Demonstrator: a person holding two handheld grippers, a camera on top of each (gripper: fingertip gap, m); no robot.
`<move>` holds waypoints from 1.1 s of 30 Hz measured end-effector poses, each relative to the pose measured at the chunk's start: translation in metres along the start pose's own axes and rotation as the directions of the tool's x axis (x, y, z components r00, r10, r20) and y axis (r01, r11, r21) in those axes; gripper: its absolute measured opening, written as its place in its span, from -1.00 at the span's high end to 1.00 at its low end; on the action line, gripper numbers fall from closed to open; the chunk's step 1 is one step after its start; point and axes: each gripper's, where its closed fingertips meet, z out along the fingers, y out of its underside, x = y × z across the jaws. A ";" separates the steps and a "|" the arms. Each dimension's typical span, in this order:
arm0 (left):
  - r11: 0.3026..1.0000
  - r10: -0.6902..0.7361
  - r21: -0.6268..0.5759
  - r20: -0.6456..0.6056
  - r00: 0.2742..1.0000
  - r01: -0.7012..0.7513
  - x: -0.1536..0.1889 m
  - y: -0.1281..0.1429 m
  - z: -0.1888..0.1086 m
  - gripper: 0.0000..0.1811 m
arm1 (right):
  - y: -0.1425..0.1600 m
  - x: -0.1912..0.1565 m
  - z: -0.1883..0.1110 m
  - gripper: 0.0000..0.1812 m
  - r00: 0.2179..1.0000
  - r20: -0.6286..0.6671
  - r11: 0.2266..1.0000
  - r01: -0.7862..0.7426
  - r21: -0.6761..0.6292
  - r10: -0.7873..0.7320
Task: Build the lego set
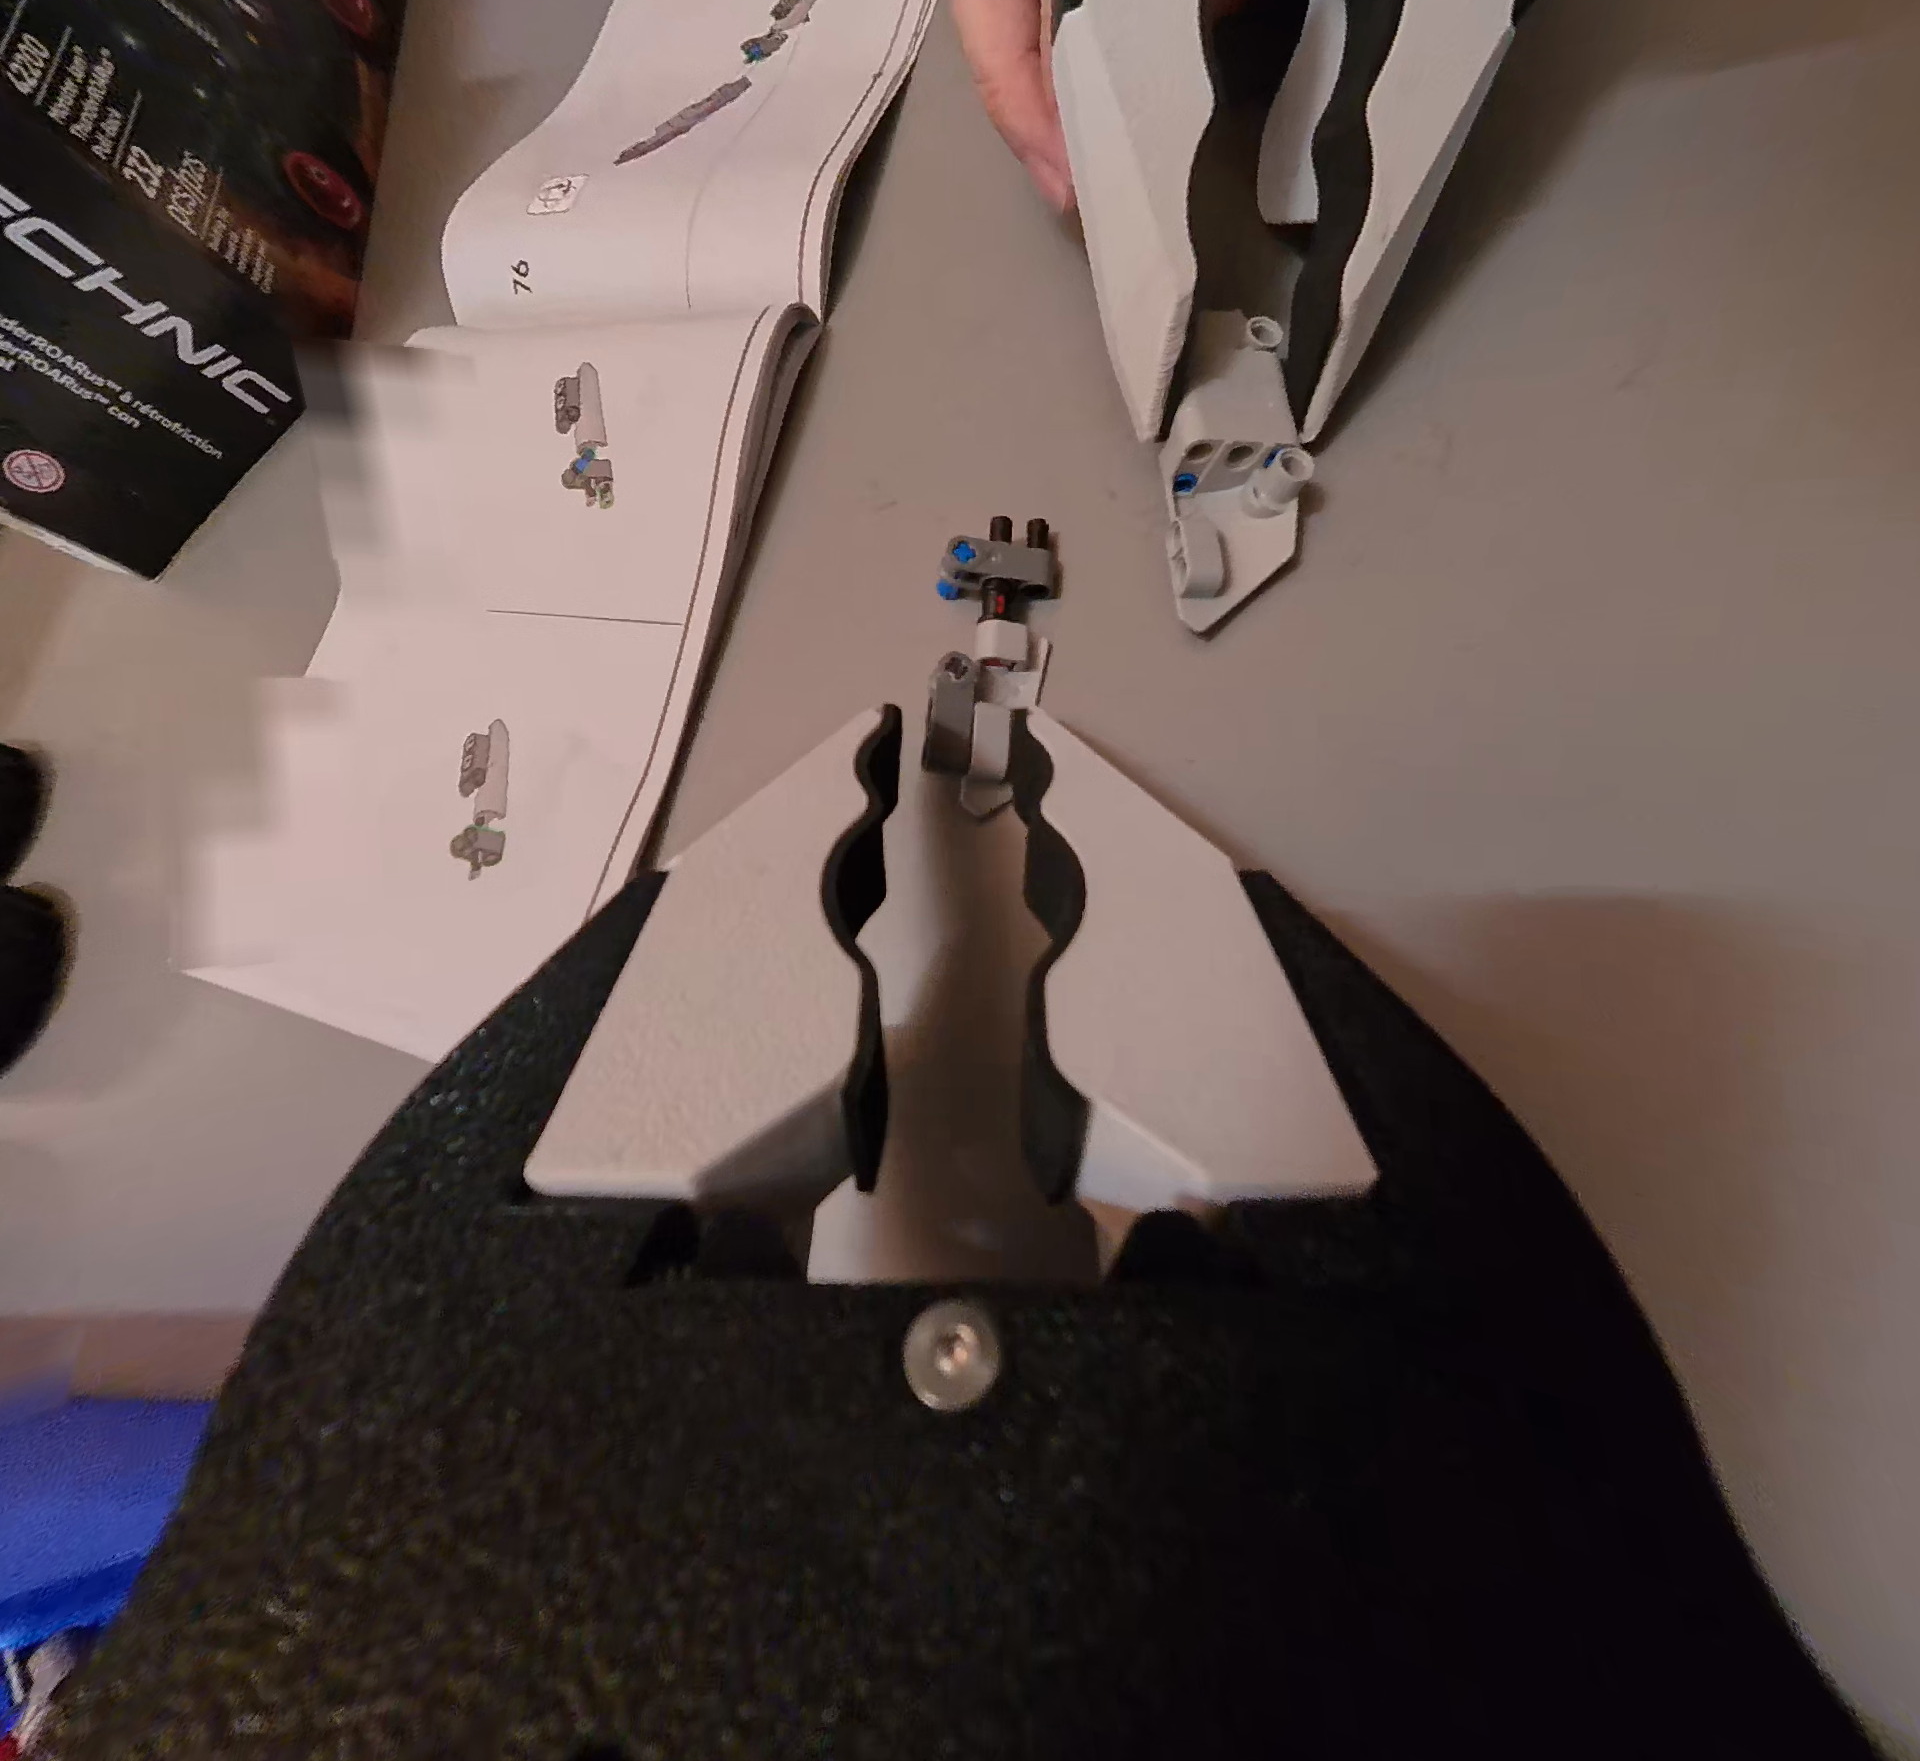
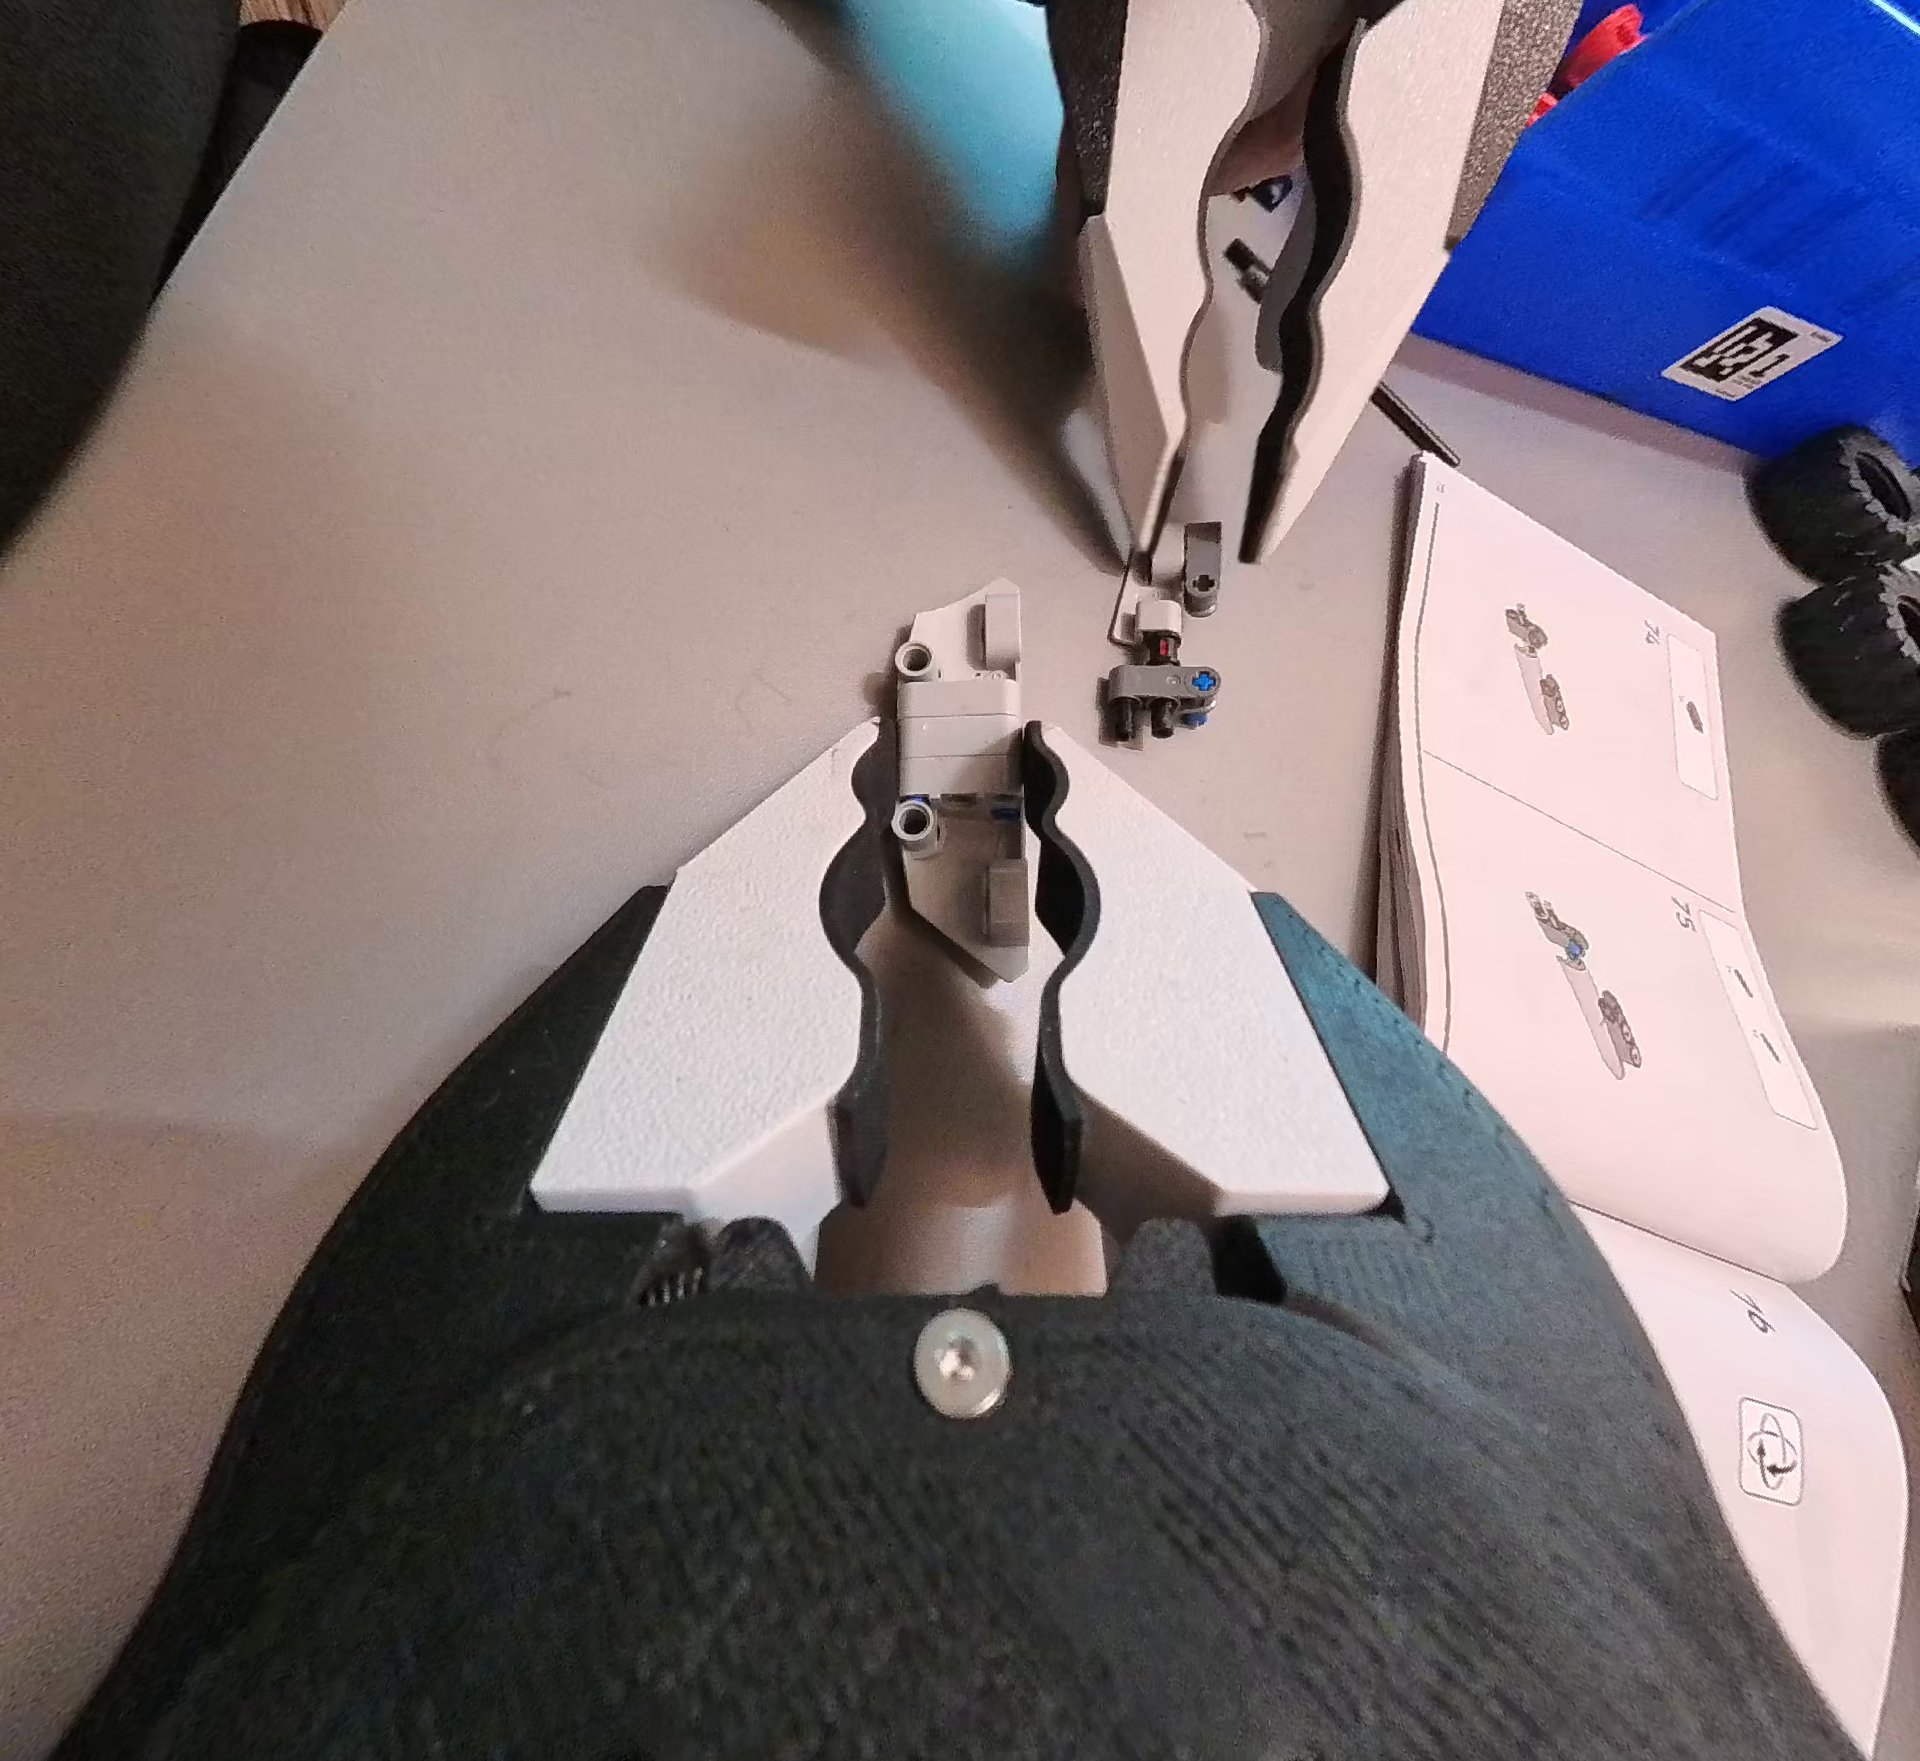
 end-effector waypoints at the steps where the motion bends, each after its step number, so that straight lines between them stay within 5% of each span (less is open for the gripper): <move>1: 1.000 0.002 0.002 0.003 1.000 -0.002 0.000 0.000 0.000 0.81 | 0.000 0.000 0.000 0.75 1.000 0.000 1.000 0.000 0.000 0.000; 33: 1.000 0.021 0.010 0.043 0.999 -0.021 -0.005 -0.002 0.000 0.85 | 0.000 0.000 0.000 0.75 1.000 0.000 1.000 -0.001 0.000 0.001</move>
